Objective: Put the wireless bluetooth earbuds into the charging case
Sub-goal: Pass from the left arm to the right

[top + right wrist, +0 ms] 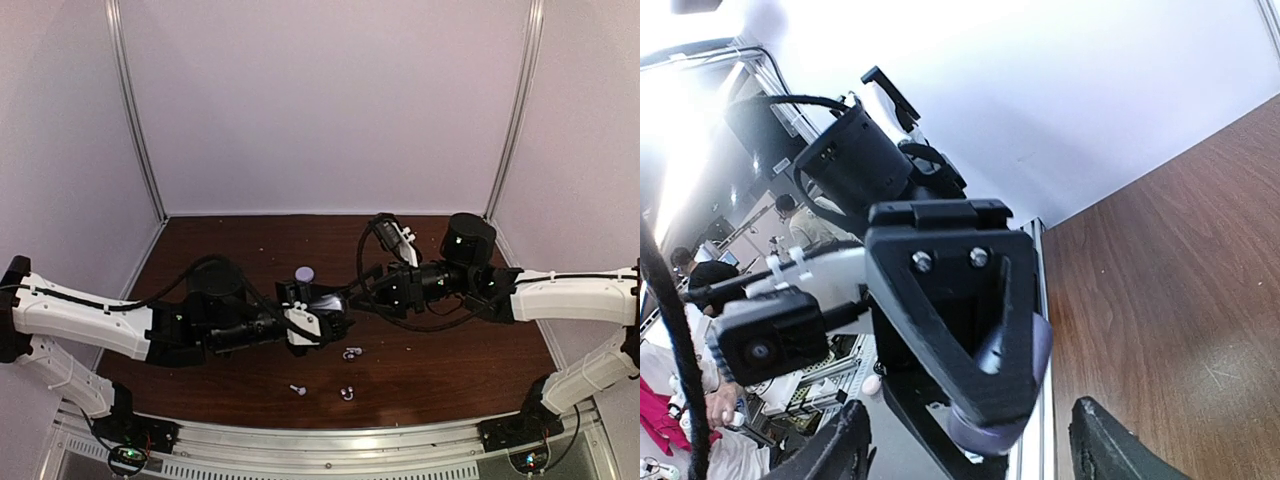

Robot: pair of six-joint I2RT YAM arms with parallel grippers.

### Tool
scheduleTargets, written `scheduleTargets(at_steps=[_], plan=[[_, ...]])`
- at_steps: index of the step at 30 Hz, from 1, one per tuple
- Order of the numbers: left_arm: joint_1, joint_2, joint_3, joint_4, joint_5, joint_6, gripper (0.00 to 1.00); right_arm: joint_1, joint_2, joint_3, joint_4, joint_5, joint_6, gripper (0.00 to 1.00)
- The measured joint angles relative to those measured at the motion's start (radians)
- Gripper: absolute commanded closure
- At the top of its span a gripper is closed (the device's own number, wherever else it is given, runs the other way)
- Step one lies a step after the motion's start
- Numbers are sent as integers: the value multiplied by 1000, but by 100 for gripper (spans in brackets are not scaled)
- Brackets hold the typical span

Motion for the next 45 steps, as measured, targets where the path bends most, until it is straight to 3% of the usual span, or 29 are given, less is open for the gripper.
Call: scheduleTargets(at_steps=[4,14,31,34,40,45], plan=[[0,19,0,-13,-5,13,76,0,1,0,57,-1,36,37],[0,24,28,-21,-14,26,76,29,6,-4,48,22,39,39],[0,53,49,-31,-32,31,75,63,39,-19,23,111,48,69],[0,56,49,-36,-45,35,68,63,40,-19,11,126,42,77],[0,60,48,-38,-61,38,35,62,40,-19,-2,133,25,82],[0,29,32,-37,-58,9,27,63,38,-19,-14,123,4,83]])
